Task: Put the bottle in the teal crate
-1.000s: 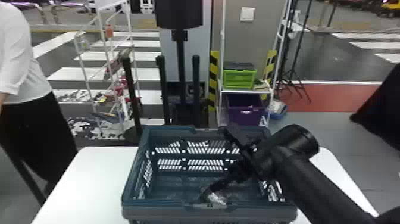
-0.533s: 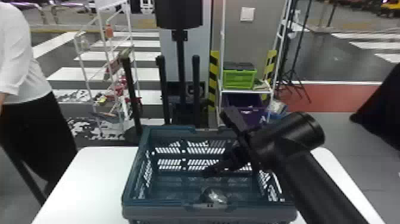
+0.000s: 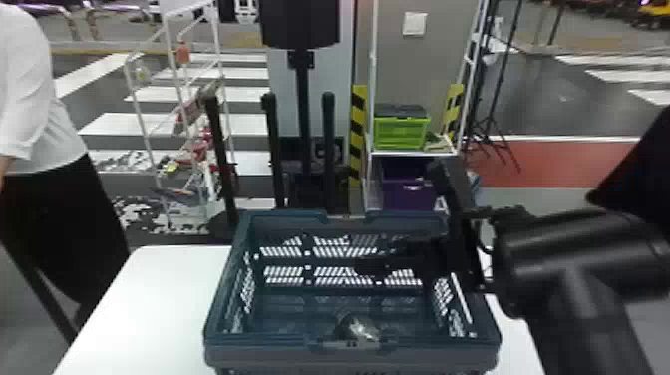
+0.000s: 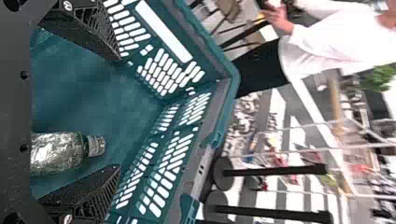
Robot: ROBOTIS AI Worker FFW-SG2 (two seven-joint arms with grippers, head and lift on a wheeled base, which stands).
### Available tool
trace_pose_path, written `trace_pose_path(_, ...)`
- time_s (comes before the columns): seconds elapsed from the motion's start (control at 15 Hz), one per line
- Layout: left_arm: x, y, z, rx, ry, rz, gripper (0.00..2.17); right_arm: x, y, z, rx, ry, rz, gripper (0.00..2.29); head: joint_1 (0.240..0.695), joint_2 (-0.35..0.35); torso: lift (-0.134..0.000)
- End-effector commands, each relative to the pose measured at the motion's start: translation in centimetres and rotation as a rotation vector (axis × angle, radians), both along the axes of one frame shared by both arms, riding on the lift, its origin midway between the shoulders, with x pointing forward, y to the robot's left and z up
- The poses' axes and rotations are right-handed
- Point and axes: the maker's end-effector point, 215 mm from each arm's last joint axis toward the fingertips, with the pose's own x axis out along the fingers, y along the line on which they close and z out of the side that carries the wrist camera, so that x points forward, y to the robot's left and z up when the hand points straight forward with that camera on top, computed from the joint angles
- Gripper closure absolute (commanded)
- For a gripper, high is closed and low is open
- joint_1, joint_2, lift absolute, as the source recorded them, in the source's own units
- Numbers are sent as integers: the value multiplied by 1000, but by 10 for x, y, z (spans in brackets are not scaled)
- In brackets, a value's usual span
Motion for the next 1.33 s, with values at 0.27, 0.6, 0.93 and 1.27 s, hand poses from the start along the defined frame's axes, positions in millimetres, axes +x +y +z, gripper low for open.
trace_pose_path(0.27, 2, -9, -2, 4, 19, -15, 140, -52, -53, 36, 140, -177, -114, 76, 499, 0, 0)
trace_pose_path(0.6, 11, -25, -8, 28, 56, -46, 140, -86, -127, 47, 191, -379, -223, 83, 499, 0, 0)
trace_pose_path(0.93, 17, -39, -15, 35, 84, -73, 140, -119, -179, 20, 160, -532, -356, 83, 499, 0, 0)
trace_pose_path(1.27, 21, -42, -15, 42, 89, -81, 140, -152, -197, 8, 105, -642, -411, 70, 499, 0, 0)
